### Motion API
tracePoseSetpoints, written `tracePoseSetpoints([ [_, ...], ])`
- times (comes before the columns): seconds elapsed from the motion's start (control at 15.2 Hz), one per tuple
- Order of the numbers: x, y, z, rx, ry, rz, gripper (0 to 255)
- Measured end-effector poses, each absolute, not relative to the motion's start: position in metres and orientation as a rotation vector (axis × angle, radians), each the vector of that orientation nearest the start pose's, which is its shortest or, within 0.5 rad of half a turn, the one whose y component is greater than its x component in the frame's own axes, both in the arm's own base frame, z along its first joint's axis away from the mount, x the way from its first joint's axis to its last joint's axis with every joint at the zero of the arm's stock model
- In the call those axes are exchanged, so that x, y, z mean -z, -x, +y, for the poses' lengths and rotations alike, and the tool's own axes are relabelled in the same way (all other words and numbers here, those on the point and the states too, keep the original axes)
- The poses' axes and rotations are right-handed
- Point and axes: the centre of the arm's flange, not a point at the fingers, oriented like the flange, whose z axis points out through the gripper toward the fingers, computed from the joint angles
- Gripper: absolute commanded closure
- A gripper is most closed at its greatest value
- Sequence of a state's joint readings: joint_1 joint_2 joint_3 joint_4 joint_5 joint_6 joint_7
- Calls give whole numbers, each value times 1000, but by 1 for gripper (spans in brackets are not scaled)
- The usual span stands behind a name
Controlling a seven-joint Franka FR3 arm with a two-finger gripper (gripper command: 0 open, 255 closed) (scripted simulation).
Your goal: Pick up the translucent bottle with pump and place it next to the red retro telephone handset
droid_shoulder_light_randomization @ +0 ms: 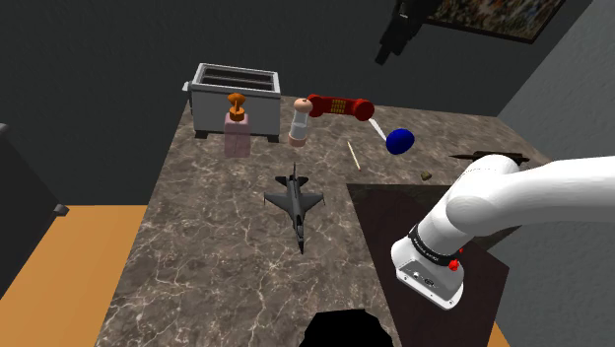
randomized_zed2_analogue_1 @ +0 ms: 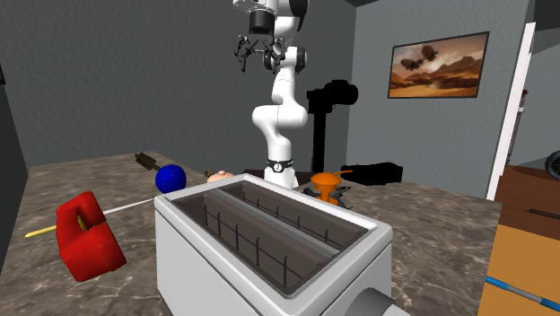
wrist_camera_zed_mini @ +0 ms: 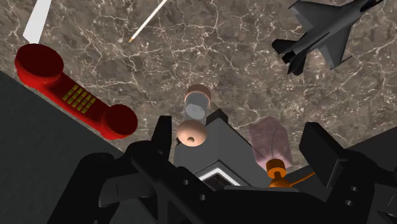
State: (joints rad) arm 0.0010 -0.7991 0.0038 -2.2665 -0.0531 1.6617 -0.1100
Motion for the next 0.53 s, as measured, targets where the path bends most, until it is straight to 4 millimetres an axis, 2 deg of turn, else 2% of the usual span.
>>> tracePoseSetpoints([
  [0.13,-644,-317,-1,305,3190,-181,0],
  [0.2,-638,-324,7,302,3194,-182,0],
  [0.53,-612,-373,41,292,3218,-183,0],
])
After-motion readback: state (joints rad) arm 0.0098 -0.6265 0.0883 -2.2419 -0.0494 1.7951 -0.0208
